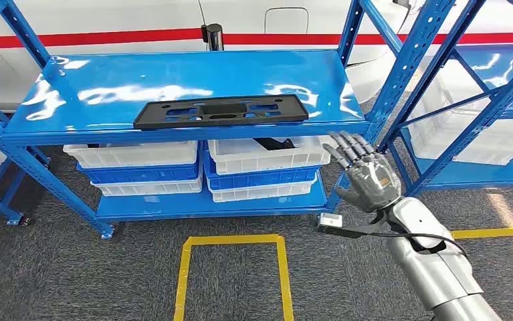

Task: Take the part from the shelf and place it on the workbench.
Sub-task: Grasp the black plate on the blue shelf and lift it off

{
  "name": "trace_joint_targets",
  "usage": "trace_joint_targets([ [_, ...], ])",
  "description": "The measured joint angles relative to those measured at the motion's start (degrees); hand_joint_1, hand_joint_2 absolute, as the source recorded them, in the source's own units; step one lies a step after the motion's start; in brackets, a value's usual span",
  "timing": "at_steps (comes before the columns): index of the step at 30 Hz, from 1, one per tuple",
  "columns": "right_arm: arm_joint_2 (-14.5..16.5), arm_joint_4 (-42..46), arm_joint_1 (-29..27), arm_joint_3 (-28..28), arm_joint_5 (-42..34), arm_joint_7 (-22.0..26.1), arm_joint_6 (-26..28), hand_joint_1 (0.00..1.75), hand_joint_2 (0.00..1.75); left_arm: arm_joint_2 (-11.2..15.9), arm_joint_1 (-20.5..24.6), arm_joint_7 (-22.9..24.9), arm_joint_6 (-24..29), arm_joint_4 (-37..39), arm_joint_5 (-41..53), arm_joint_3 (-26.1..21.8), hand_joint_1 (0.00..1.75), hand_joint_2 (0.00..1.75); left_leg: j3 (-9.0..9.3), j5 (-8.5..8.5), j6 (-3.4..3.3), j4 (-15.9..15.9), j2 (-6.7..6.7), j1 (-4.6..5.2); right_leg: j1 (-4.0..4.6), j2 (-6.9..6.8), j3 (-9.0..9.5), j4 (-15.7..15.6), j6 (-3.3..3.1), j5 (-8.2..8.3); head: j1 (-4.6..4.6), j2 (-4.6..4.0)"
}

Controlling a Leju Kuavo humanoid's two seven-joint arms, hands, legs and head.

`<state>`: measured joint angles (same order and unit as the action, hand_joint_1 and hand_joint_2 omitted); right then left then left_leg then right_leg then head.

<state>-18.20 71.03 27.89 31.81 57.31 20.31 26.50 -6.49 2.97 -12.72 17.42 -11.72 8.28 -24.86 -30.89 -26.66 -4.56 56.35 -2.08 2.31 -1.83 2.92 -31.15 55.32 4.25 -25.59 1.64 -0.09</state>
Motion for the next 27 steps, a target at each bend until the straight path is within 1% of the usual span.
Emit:
trace_joint_targets([
  [2,0.1,1.0,-0.1,1.7,0.3,-0.4,0.0,0.0,1.75,-0.1,0.0,0.2,0.0,0.0,0.2,0.1,0.0,0.0,0.0,0.0,0.0,0.0,-0.01,0.0,0.0,0.0,0.0,0.0,0.0,0.0,-0.01,0.0],
  [7,0.5,4.4,0.2,10.8,1.1,-2.6,-0.1,0.0,1.75,-0.3,0.0,1.6,0.2,0.0,1.3,0.5,0.0,0.0,0.0,0.0,0.0,0.0,-0.01,-0.02,0.0,0.0,0.01,0.0,-0.01,0.0,-0.02,0.0],
  [10,1.0,4.5,0.9,15.5,1.2,-3.7,-0.2,0.0,1.75,-0.4,0.0,2.2,0.5,0.0,2.0,0.7,0.0,0.0,0.0,0.01,0.01,0.0,-0.01,-0.02,0.0,0.0,0.0,0.0,-0.01,-0.01,-0.02,0.0],
  [13,1.7,4.1,1.6,18.8,1.6,-4.6,0.0,0.0,1.75,-0.4,0.0,2.4,0.8,0.0,2.5,0.7,0.0,0.0,0.0,0.01,0.01,0.0,-0.01,-0.02,0.0,0.0,0.0,0.0,-0.01,-0.01,-0.01,0.0],
  [17,3.2,3.2,2.5,21.3,2.7,-6.1,0.8,0.0,1.75,-0.4,0.0,2.5,0.9,0.0,3.0,0.7,0.0,0.0,-0.01,0.01,0.02,0.0,0.01,-0.02,0.0,0.01,0.0,0.0,-0.01,-0.01,-0.03,0.0],
  [20,4.9,2.2,3.5,22.6,3.8,-7.8,1.3,0.0,1.75,-0.4,0.1,2.3,0.9,0.0,3.2,0.7,0.0,0.0,0.01,0.01,0.02,0.0,0.05,-0.02,0.0,0.02,-0.02,0.0,-0.01,-0.01,-0.02,0.0],
  [23,6.6,1.0,4.2,23.5,4.8,-9.2,1.7,0.0,1.75,-0.4,0.1,2.2,0.9,0.0,3.2,0.7,0.0,0.0,0.0,0.03,0.04,0.0,0.02,-0.04,0.01,0.02,-0.03,0.0,-0.01,-0.01,-0.02,0.0],
  [27,8.0,-0.1,4.5,24.1,5.1,-9.9,2.0,0.0,1.75,-0.4,0.1,2.2,0.9,0.0,3.3,0.7,0.0,0.0,0.0,0.04,0.06,0.0,0.03,-0.05,0.01,0.02,-0.02,0.0,-0.01,-0.01,-0.02,0.0],
])
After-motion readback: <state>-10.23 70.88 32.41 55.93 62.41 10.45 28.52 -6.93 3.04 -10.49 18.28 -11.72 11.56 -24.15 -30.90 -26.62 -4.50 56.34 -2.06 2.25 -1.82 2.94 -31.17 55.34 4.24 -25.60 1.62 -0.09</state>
